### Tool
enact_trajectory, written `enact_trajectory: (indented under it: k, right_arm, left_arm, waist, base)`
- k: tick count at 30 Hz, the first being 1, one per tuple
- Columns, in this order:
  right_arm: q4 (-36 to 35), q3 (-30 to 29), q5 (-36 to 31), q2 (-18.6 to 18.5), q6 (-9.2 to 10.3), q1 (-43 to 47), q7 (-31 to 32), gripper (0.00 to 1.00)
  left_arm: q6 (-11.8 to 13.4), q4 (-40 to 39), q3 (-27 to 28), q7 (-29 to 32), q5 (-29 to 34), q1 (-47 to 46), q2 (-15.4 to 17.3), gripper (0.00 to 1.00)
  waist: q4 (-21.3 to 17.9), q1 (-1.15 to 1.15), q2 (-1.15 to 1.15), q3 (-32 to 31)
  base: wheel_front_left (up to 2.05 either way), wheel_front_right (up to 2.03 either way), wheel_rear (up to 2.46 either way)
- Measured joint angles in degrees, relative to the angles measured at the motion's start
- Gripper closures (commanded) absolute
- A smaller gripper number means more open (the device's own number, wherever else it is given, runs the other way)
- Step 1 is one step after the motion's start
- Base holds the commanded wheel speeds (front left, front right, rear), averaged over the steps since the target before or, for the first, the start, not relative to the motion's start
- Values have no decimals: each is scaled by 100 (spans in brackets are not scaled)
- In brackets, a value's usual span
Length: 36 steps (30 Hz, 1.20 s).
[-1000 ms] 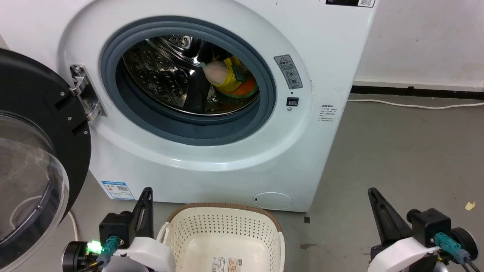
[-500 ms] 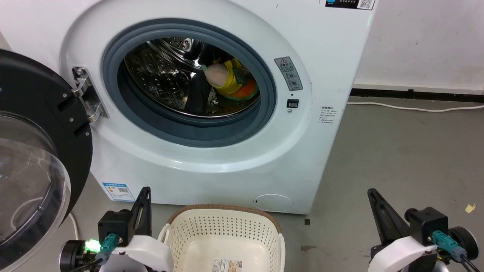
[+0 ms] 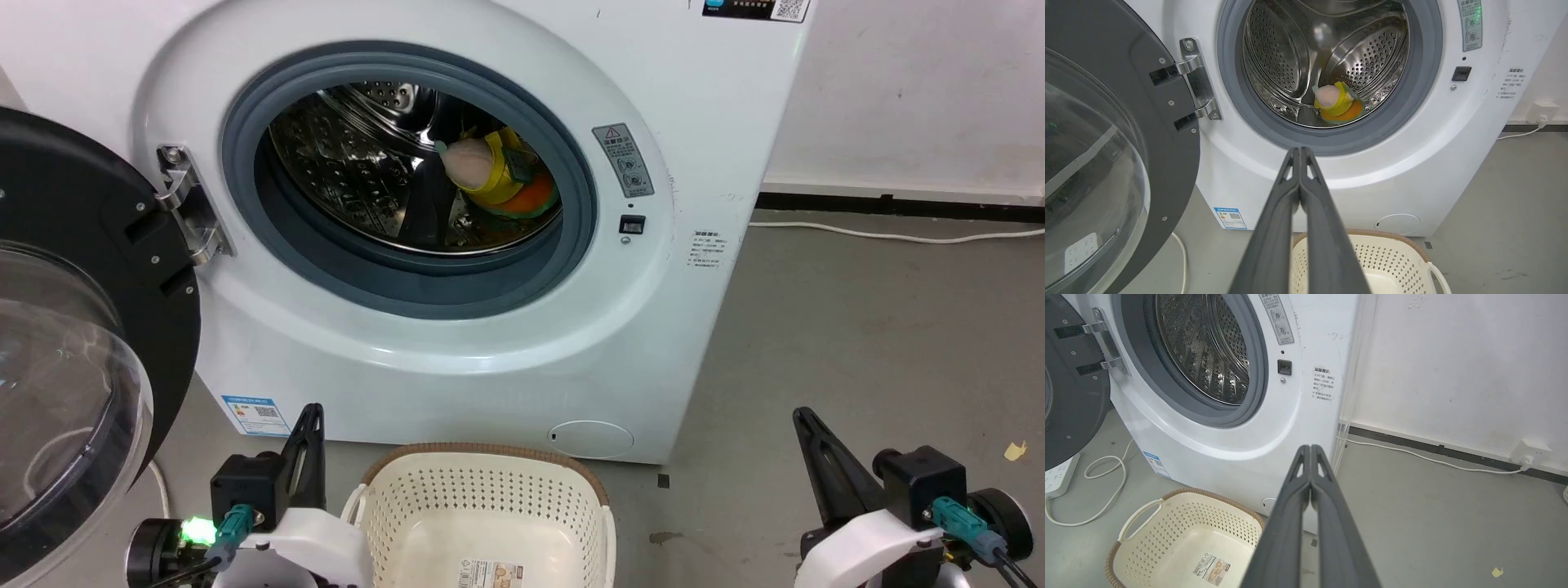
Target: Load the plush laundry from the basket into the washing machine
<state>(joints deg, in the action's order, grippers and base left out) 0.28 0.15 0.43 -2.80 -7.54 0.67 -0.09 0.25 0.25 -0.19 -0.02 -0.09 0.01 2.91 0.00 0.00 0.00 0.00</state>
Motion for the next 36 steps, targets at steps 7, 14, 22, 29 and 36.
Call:
enact_trajectory:
  k: [7,14,22,29,36]
  right_arm:
    - [-1,-1,0,0,0,0,1,100]
    - [-1,-1,0,0,0,0,1,100]
    - [-1,0,0,0,0,0,0,100]
    - [-1,0,0,0,0,0,1,100]
    - [-1,-1,0,0,0,0,1,100]
  left_arm:
    - [0,0,1,0,1,0,0,100]
    - [0,0,2,0,1,0,-1,100]
    - [0,0,2,0,1,0,-1,100]
    - [0,0,3,0,1,0,-1,100]
    - [0,0,4,0,1,0,-1,100]
  waist:
    - [0,0,0,0]
    - [0,0,0,0]
    - [0,0,0,0]
    - [0,0,0,0]
    - [0,0,0,0]
  base:
    - [0,0,0]
    - [0,0,0]
    - [0,0,0]
    - [0,0,0]
    - [0,0,0]
